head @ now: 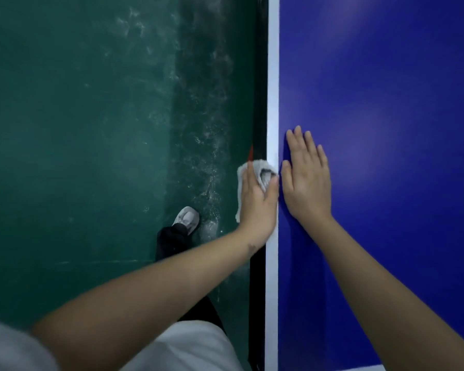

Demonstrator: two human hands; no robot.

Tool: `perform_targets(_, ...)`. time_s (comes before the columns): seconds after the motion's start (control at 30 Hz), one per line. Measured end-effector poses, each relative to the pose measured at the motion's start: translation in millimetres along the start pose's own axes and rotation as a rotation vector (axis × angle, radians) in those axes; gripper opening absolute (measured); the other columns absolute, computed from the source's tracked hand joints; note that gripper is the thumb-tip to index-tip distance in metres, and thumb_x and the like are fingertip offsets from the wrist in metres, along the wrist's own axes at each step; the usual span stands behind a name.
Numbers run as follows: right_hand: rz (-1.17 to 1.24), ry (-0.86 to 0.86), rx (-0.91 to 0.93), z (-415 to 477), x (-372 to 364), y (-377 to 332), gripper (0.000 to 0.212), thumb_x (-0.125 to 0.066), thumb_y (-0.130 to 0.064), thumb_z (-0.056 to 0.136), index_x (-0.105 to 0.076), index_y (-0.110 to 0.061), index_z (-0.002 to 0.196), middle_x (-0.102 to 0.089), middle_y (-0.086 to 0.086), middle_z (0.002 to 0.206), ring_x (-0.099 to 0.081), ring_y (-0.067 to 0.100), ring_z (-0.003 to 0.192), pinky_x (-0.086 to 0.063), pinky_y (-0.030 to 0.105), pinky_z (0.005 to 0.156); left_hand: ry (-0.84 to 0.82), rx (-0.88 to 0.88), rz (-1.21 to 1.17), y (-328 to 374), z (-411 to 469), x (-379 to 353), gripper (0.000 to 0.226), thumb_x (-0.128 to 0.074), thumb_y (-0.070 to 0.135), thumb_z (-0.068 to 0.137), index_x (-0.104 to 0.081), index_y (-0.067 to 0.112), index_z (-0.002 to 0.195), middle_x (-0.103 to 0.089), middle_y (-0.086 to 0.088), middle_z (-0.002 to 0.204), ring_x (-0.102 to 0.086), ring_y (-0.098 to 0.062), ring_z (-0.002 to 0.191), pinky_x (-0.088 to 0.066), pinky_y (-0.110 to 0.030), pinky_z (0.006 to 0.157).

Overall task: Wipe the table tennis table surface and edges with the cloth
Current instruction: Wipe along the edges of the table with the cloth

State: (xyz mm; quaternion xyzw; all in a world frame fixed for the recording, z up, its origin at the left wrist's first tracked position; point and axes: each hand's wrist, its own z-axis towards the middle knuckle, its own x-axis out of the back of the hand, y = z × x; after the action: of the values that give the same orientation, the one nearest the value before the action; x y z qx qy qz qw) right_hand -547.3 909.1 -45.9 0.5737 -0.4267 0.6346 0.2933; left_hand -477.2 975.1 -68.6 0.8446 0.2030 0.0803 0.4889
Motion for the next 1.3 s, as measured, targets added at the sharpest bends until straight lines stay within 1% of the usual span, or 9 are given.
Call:
perform_targets(0.2,0.006,-0.023,-0.012,1,2,0,0.054,-0.023,-0.027,0.095,-0.029,-0.013,0.147,-0.027,0.003,0.154,-0.015,0.013,0.143,-0.01,0.034,0.118,0.13,-0.125,0.02,74,119,-2,0.03,-0.042,0.023,0.098,-0.046,0.01,0.125,-0.048,-0.014,0.126,-0.049,-0.023,0.115,-0.039,-0.042,0.102)
perform_targets(0.33,0.012,-0.052,-0.027,2,5,1,0.053,-0.025,-0.027,0.095,-0.03,-0.015,0.146,-0.023,-0.003,0.152,-0.015,0.011,0.142,-0.009,0.031,0.117,0.095,-0.091,0.021,116,184,0,0.034,-0.039,0.027,0.099,-0.042,0.017,0.131,-0.046,-0.009,0.132,-0.05,-0.022,0.115,-0.043,-0.041,0.099)
perform_targets(0.43,0.023,-0.068,-0.026,3,6,2,0.053,-0.026,-0.025,0.094,-0.031,-0.015,0.146,-0.021,-0.005,0.151,-0.016,0.011,0.142,-0.009,0.03,0.117,0.099,-0.118,0.02,120,190,1,0.036,-0.038,0.026,0.1,-0.04,0.02,0.135,-0.041,-0.005,0.135,-0.047,-0.01,0.107,-0.041,-0.027,0.092)
perform_targets(0.57,0.005,-0.073,-0.032,3,7,2,0.052,-0.028,-0.024,0.094,-0.03,-0.015,0.146,-0.024,-0.003,0.151,-0.018,0.012,0.142,-0.012,0.033,0.116,0.085,-0.195,0.064,95,140,1,0.016,-0.042,0.018,0.097,-0.048,0.022,0.112,-0.041,-0.002,0.118,-0.047,-0.017,0.108,-0.04,-0.034,0.093)
perform_targets(0.67,-0.008,-0.078,-0.033,4,7,2,0.054,-0.03,-0.021,0.093,-0.027,-0.014,0.146,-0.025,-0.001,0.151,-0.017,0.012,0.142,-0.014,0.034,0.116,-0.011,-0.035,0.081,60,86,3,0.056,-0.045,0.03,0.098,-0.021,0.018,0.146,-0.026,0.001,0.15,-0.028,-0.011,0.136,-0.025,-0.027,0.108)
perform_targets(0.77,-0.007,-0.088,-0.044,4,8,0,0.057,-0.032,-0.019,0.09,-0.022,-0.014,0.146,-0.026,-0.001,0.151,-0.017,0.013,0.142,-0.013,0.034,0.116,-0.046,0.028,0.032,44,59,4,0.074,-0.052,0.029,0.095,-0.002,0.024,0.15,-0.004,0.008,0.157,-0.007,-0.002,0.142,-0.01,-0.024,0.116)
perform_targets(0.93,0.024,-0.108,-0.073,4,13,-2,0.059,-0.035,-0.02,0.087,-0.026,-0.018,0.145,-0.033,-0.002,0.148,-0.025,0.013,0.139,-0.015,0.028,0.113,-0.059,0.077,-0.025,68,95,4,0.078,-0.055,0.026,0.093,-0.001,0.022,0.149,0.001,0.007,0.158,-0.004,-0.005,0.143,-0.008,-0.033,0.12)
perform_targets(1.03,0.126,-0.056,-0.129,21,19,-7,0.05,-0.038,-0.022,0.086,-0.039,-0.024,0.136,-0.053,0.001,0.135,-0.04,0.012,0.121,-0.026,0.026,0.101,-0.063,0.057,-0.035,92,137,5,0.076,-0.053,0.026,0.095,-0.002,0.019,0.15,0.001,0.005,0.158,-0.004,-0.007,0.144,-0.007,-0.032,0.119)
perform_targets(1.3,0.272,0.232,-0.233,253,33,-23,0.04,-0.044,-0.013,0.089,-0.053,-0.005,0.127,-0.05,0.01,0.136,-0.042,0.027,0.126,-0.026,0.04,0.105,-0.063,0.023,-0.021,183,290,9,0.076,-0.052,0.029,0.095,-0.002,0.013,0.15,-0.004,-0.005,0.159,-0.007,-0.016,0.145,-0.009,-0.031,0.118)
